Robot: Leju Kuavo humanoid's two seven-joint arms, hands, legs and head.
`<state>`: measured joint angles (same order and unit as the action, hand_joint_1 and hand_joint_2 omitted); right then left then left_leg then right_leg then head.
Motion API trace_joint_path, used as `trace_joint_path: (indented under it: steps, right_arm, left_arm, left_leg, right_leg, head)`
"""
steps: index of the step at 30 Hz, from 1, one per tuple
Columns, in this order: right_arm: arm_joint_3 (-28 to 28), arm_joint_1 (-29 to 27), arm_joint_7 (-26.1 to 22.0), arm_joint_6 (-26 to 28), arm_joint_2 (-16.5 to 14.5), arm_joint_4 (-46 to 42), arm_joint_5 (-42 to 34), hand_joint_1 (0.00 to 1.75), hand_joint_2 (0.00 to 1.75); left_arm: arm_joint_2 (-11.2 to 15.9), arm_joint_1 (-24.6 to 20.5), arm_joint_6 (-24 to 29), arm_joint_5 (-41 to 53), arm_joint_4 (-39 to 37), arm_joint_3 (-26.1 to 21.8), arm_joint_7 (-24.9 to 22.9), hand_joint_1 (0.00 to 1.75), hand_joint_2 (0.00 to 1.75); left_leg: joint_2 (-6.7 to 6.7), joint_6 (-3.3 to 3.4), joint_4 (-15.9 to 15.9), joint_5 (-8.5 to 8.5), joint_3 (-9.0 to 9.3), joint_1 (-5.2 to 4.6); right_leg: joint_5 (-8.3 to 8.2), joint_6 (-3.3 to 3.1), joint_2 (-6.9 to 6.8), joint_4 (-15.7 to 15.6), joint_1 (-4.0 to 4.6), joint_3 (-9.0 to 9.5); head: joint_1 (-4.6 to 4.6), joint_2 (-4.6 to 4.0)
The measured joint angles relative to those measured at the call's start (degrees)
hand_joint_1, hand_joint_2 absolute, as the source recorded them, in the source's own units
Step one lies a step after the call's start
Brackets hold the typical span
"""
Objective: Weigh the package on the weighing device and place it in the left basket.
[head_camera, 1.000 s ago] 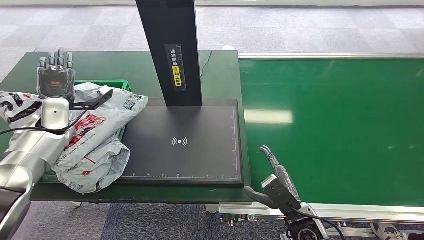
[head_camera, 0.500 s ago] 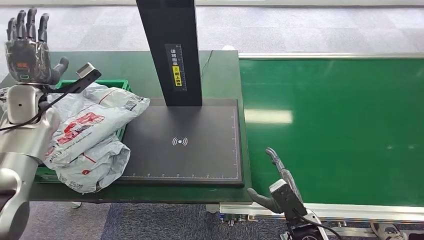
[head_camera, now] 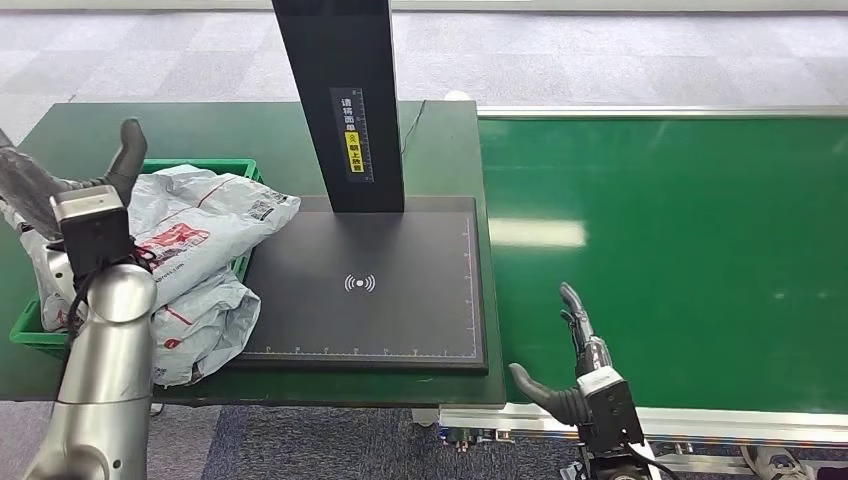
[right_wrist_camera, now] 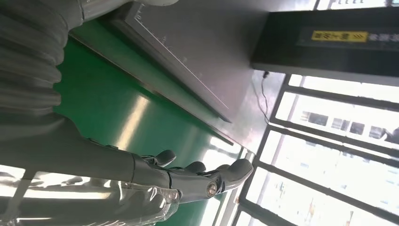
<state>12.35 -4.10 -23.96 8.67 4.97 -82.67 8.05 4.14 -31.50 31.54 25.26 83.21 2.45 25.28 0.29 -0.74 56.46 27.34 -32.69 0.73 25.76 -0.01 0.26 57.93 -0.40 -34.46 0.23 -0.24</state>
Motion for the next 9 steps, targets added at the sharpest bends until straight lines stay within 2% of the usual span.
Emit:
trace_joint_path:
  steps: [4,7,9]
  right_arm:
    - [-0.8,-0.3,-0.5,-1.7,-0.1,-1.5,-3.3,0.0,1.75]
    - [-0.8,-0.4,-0.5,-4.0,0.2,-2.1,-4.6,0.0,1.75]
    - [-0.8,-0.4,-0.5,-4.7,0.3,-2.4,-4.9,0.0,1.75]
  left_arm:
    - [-0.5,6.0,-9.2,-10.4,6.1,7.4,-0.9,0.0,1.75]
    - [-0.9,9.7,-16.7,-15.9,8.2,11.2,-1.2,0.0,1.75]
    - [-1.0,11.4,-19.4,-17.3,8.7,12.9,-1.5,0.0,1.75]
  left_leg:
    - [0.02,0.01,0.0,0.02,0.0,-0.02]
    - [0.01,0.02,0.0,0.02,0.0,-0.02]
    - [0.01,0.02,0.0,0.03,0.0,-0.02]
  right_leg:
    - [0.0,0.01,0.0,0.0,-0.02,0.01]
    - [0.0,0.01,0.0,0.0,-0.03,0.01]
    - [0.0,0.01,0.0,0.0,-0.03,0.01]
  head:
    - [0.01,0.0]
    - [-0.01,0.0]
    - [-0.01,0.0]
